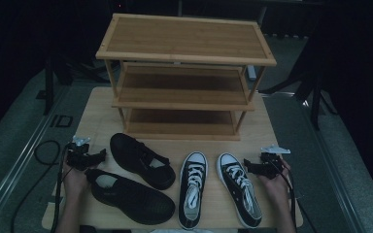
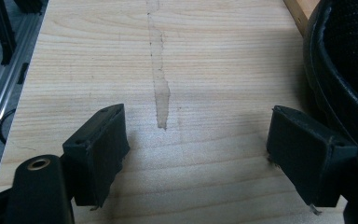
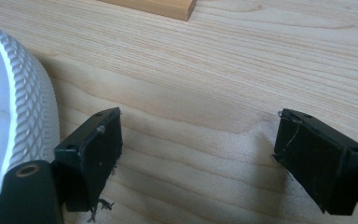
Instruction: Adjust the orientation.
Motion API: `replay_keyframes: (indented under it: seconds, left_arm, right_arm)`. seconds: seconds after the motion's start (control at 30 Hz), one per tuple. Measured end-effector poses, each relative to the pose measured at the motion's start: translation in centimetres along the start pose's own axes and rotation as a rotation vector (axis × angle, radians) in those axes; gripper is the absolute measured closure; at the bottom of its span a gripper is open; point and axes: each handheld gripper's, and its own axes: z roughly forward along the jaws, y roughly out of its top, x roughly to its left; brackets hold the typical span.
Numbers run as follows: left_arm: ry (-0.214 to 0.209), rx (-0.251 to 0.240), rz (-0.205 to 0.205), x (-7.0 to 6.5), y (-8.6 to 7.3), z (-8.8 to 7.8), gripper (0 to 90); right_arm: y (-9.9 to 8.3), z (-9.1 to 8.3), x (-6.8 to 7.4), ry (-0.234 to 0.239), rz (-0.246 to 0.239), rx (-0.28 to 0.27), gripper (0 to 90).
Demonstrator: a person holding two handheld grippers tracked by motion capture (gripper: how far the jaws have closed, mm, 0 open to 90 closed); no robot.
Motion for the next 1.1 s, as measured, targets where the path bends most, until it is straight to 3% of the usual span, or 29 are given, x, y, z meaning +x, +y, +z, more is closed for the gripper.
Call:
replay_keyframes:
  seconds: [0.6, 0.87, 1.1]
  left_arm:
    - [-0.054, 0.006, 0.054, 0.2, -0.2, -0.4, 22.8]
    - [-0.09, 0.018, 0.114, 0.0, 0.0, -1.0, 56.4]
    - [-0.135, 0.025, 0.114, 0.5, 0.5, -1.7, 89.8]
  right_arm:
    - [0.0, 0.0, 0.0, 0.0, 0.0, 0.0, 14.8]
    - [0.0, 0.0, 0.0, 0.0, 0.0, 0.0, 14.8]
    - [0.0, 0.0, 0.0, 0.001, 0.0, 0.0, 14.8]
